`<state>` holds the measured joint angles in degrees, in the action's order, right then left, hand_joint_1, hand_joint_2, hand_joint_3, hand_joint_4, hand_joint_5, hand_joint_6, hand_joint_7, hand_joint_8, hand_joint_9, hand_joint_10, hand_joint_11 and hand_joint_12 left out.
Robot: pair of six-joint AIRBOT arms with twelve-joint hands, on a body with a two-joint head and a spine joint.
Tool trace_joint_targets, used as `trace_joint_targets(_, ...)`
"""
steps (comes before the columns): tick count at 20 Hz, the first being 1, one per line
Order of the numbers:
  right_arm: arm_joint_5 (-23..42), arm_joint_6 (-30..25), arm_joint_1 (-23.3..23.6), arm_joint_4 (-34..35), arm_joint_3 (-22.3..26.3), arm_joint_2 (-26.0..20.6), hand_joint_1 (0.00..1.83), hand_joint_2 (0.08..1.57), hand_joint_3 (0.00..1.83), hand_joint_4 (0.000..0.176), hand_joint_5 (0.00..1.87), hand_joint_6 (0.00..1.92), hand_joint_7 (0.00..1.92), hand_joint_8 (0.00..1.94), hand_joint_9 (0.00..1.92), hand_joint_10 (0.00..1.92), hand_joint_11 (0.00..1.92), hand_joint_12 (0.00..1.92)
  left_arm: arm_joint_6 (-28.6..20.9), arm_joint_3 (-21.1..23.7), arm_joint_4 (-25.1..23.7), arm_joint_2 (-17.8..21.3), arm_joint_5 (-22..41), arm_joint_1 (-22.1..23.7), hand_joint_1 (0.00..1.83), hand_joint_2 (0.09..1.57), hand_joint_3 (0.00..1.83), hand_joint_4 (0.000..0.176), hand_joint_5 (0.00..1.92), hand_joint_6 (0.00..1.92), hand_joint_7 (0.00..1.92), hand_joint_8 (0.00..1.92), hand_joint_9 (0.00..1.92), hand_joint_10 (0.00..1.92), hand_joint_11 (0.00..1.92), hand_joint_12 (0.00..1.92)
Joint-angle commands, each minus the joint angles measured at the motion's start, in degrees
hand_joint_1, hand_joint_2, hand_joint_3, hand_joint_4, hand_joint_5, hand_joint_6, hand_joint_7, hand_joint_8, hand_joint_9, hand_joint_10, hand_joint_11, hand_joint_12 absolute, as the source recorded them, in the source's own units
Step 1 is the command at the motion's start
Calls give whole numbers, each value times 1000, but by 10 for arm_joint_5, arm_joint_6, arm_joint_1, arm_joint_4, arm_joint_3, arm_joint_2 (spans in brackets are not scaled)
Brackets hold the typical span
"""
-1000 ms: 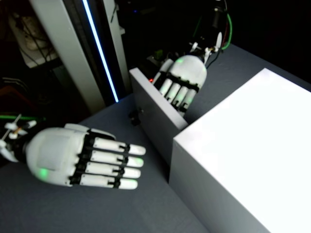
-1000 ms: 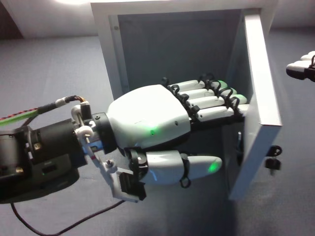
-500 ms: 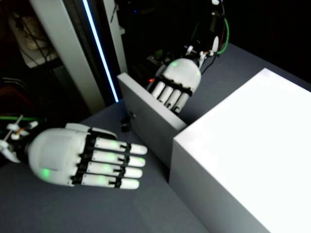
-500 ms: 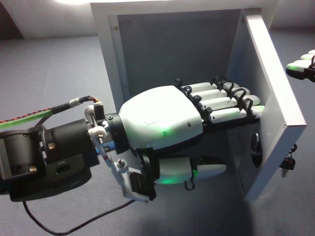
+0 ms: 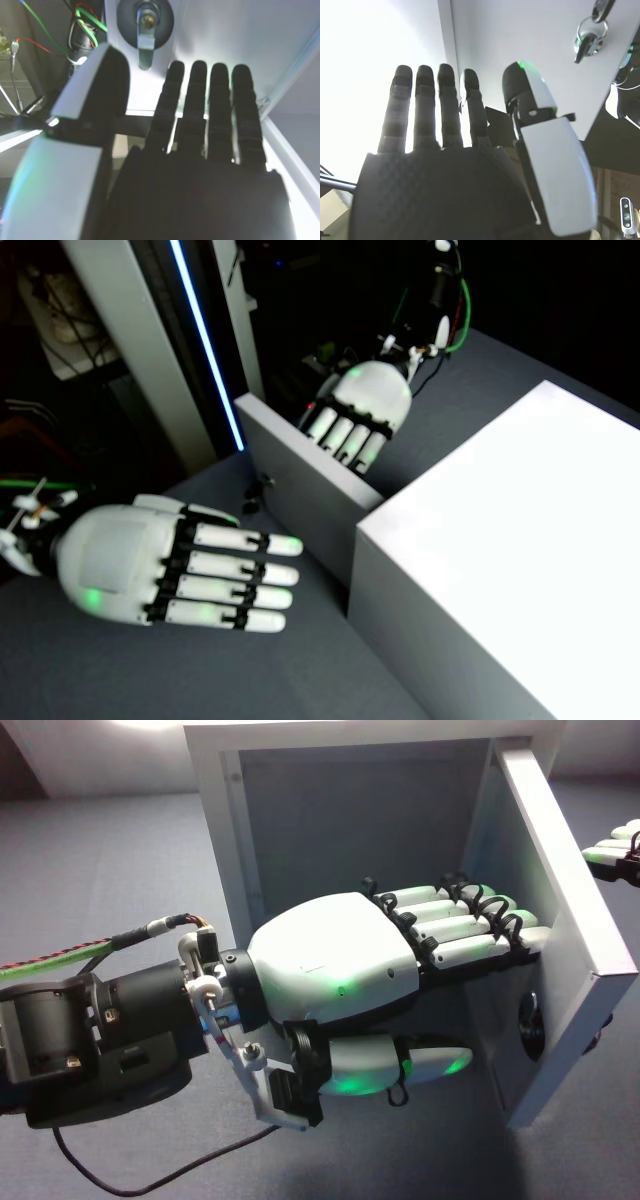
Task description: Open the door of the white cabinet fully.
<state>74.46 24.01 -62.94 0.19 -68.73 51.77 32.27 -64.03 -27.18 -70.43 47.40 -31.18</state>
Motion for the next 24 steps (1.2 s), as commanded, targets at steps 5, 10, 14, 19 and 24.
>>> trace_joint_targets(5, 68, -7, 4, 18, -3, -1, 657, 1361, 2, 21, 286, 0, 293, 2, 227, 2, 165, 4, -5, 10, 11, 15, 75, 3, 191, 1501, 0, 0, 108, 9, 136, 3, 106, 1, 160, 15)
trace_joint_targets(10, 68, -8, 4, 19, 0, -1, 622, 1352, 0, 42, 291, 4, 294, 3, 216, 0, 137, 0, 13, 45, 38, 72, 95, -26, 49, 1545, 10, 0, 143, 7, 127, 9, 108, 6, 152, 9)
trace_joint_targets(14, 68, -8, 4, 22, 1, -1, 691, 1346, 0, 22, 298, 1, 306, 3, 265, 10, 221, 32, 23, 64, 53, 103, 114, -41, 77, 1548, 1, 0, 133, 2, 138, 6, 141, 5, 156, 7)
trace_joint_targets(19, 69, -9, 4, 27, 3, -2, 750, 1352, 1, 0, 292, 0, 322, 2, 305, 10, 266, 41, 61, 91, 142, 149, 166, -110, 88, 1545, 7, 0, 131, 2, 116, 3, 126, 1, 137, 4)
trace_joint_targets(24, 82, -9, 4, 37, 8, -9, 654, 1346, 3, 29, 299, 0, 269, 0, 246, 0, 238, 21, 107, 122, 245, 218, 241, -189, 68, 1545, 0, 0, 85, 0, 109, 4, 113, 4, 106, 19)
